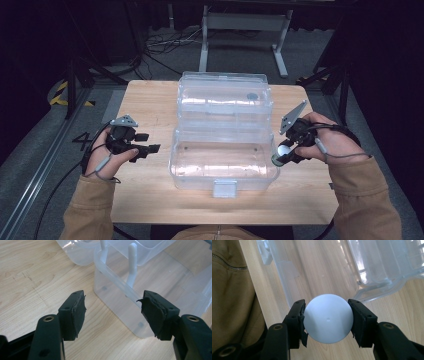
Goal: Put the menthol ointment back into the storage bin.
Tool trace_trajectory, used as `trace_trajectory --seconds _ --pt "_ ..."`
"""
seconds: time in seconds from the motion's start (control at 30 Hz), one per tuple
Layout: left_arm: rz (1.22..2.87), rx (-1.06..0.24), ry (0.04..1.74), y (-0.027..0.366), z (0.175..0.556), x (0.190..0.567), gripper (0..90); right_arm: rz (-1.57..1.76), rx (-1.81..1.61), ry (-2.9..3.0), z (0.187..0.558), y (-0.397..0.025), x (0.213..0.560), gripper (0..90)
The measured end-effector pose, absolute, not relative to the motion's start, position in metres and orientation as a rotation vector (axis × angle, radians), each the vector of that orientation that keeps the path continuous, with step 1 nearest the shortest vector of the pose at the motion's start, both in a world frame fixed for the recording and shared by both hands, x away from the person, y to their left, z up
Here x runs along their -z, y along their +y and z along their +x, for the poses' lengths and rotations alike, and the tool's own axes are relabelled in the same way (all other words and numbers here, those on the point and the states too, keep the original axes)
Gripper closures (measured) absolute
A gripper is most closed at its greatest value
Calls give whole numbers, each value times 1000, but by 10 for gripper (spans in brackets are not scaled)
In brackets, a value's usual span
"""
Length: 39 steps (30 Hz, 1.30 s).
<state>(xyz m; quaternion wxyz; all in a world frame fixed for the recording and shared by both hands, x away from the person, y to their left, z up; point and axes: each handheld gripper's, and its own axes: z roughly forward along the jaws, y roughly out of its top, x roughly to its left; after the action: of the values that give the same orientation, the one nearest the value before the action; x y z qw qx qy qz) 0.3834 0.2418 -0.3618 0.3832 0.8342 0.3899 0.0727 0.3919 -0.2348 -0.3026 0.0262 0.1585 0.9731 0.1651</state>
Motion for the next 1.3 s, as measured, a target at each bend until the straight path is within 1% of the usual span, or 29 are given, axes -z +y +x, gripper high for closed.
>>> trace_trajectory --seconds 0.43,1.3 --pt "2132 -185 992 242 383 362 363 462 -497 3024 395 -225 310 507" --pt "2128 -181 994 243 383 361 363 430 -472 3071 401 -212 337 507"
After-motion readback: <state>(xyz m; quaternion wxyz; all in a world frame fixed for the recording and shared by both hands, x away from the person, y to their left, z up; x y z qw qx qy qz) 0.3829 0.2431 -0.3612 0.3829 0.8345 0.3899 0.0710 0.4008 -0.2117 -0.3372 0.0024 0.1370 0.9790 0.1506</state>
